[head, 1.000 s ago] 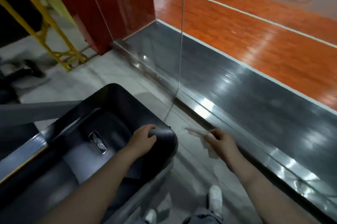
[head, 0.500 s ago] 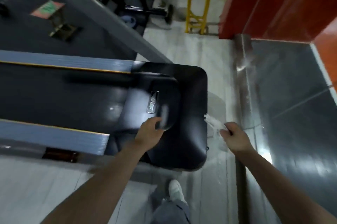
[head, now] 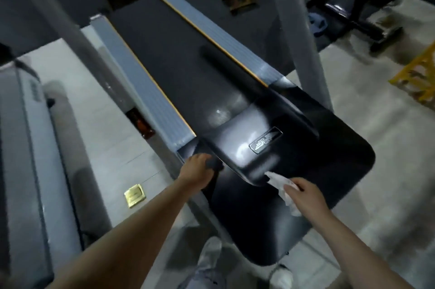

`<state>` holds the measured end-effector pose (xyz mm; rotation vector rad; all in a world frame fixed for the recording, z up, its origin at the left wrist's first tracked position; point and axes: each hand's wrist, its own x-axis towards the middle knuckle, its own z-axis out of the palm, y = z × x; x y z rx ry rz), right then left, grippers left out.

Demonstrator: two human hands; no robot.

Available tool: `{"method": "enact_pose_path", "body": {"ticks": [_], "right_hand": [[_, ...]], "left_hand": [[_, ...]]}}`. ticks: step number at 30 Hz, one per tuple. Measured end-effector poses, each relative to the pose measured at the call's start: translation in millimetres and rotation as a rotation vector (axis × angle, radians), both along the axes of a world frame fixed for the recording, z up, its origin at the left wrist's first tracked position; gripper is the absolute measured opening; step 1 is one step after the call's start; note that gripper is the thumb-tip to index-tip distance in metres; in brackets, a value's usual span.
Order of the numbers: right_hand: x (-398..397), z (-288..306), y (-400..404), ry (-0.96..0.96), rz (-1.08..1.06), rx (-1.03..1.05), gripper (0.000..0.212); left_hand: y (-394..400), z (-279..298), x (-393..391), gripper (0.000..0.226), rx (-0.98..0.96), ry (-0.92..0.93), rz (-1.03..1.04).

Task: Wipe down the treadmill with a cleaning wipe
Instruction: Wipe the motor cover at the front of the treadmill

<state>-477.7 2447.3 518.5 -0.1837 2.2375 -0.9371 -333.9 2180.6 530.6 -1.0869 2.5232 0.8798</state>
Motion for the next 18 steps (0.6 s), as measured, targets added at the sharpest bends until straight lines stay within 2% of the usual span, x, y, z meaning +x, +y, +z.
{"method": "enact_pose_path", "body": {"ticks": [3,5,7,12,15,18], "right_hand": [[-22.1,-26.8,-28.2,0.003,0.081,-0.008,0.011],[-35.2,-48.1,-48.7,0.041,0.158,0.006,0.013],[-45.7,-71.5,-71.2,0.075,0.21,0.007,0.017],[-58.7,-156.8,-129.2,0.188,0.352,0.038,0.015],[-53.4,-208.6,-163.8,0.309,0.442,0.009,0.031],[-35.4,-259.8,-203.5,0.461,0.59,-0.032,0.035]], "left_hand": [[-14.7,-26.9,10.7,0.043,-0.085,-0.018,0.162],[-23.8,-41.9,14.8,0.052,-0.163,-0.041,0.197],[-36.8,-58.8,20.0,0.058,-0.295,-0.054,0.178],[-104.4,-113.0,30.8,0.055,-0.757,0.053,0.052],[-132.7,-146.9,38.8,0.048,-0.905,-0.069,-0.112],[-147.1,-185.1,44.3,0.035,-0.96,0.016,-0.16]]}}
